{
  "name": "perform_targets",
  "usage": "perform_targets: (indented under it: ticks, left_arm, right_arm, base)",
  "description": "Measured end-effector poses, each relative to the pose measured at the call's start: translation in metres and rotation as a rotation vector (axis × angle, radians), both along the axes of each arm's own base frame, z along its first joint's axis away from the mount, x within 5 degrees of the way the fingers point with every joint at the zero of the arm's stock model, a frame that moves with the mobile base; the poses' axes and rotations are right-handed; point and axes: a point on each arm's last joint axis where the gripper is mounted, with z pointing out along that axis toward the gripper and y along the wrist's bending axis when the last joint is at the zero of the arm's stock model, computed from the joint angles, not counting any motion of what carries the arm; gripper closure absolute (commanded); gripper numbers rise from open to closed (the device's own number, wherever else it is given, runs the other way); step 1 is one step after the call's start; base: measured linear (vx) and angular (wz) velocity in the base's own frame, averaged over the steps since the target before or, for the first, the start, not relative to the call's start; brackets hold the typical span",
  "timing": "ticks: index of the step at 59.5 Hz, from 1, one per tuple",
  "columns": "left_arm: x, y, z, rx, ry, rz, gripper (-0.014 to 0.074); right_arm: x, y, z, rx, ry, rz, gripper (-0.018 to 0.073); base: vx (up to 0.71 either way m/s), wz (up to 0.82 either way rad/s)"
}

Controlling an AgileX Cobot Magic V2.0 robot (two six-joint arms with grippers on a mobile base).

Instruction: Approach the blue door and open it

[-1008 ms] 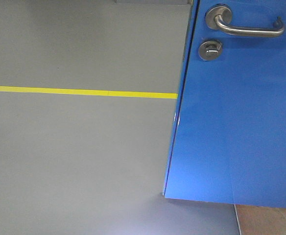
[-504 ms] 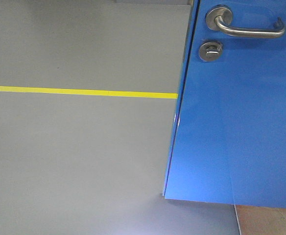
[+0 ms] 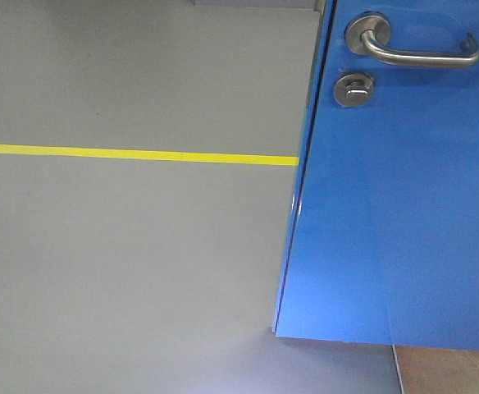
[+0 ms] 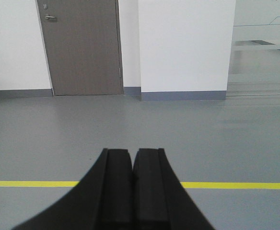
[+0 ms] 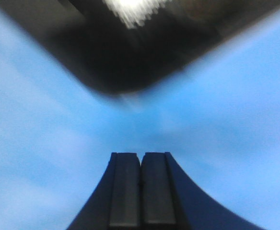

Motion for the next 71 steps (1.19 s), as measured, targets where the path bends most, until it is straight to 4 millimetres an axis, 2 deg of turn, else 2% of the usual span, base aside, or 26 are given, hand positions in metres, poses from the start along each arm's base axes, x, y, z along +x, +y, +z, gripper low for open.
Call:
perform_targets:
  ticks: [6, 9, 14, 19, 28, 34, 43, 50, 63, 71]
  left_arm:
    - [0.000, 0.000, 0.000, 0.000, 0.000, 0.000, 0.0524]
    - [0.000, 0.000, 0.000, 0.000, 0.000, 0.000, 0.0524]
    - [0.000, 0.000, 0.000, 0.000, 0.000, 0.000, 0.0524]
    - [0.000, 0.000, 0.000, 0.000, 0.000, 0.000, 0.0524]
    - [0.000, 0.000, 0.000, 0.000, 0.000, 0.000, 0.0524]
    - [0.000, 0.000, 0.000, 0.000, 0.000, 0.000, 0.0524]
    - [0.000, 0.000, 0.000, 0.000, 0.000, 0.000, 0.0524]
    - [0.000, 0.000, 0.000, 0.000, 0.000, 0.000, 0.0524]
    - [0.000, 0.000, 0.000, 0.000, 0.000, 0.000, 0.0524]
    - [0.000, 0.000, 0.000, 0.000, 0.000, 0.000, 0.0524]
  right_arm:
    - [-0.023, 0.000, -0.008, -0.163, 0.111, -0.018, 0.0561]
    - [-0.035, 0.003, -0.010, -0.199, 0.124, -0.029, 0.0561]
    - [-0.055, 0.008, -0.028, -0.223, 0.132, -0.055, 0.0561]
    - [-0.078, 0.016, -0.051, -0.237, 0.107, -0.088, 0.0561]
    - [-0.118, 0.036, -0.107, -0.328, 0.048, -0.112, 0.0561]
    - [-0.144, 0.053, -0.140, -0.430, 0.006, -0.064, 0.0561]
    - [-0.180, 0.073, -0.176, -0.568, -0.073, 0.024, 0.0561]
    - [-0.199, 0.078, -0.199, -0.583, -0.114, 0.026, 0.0561]
    - [-0.228, 0.084, -0.255, -0.516, -0.135, 0.017, 0.0561]
    - [-0.238, 0.090, -0.258, -0.508, -0.212, 0.068, 0.0561]
  base:
    - [0.00, 0.00]
    - [0.00, 0.00]
    - [0.00, 0.00]
    - [0.00, 0.00]
    - [0.00, 0.00]
    - [0.00, 0.00]
    - [0.00, 0.00]
    - [0.00, 0.00]
    - [0.00, 0.00]
    - [0.00, 0.00]
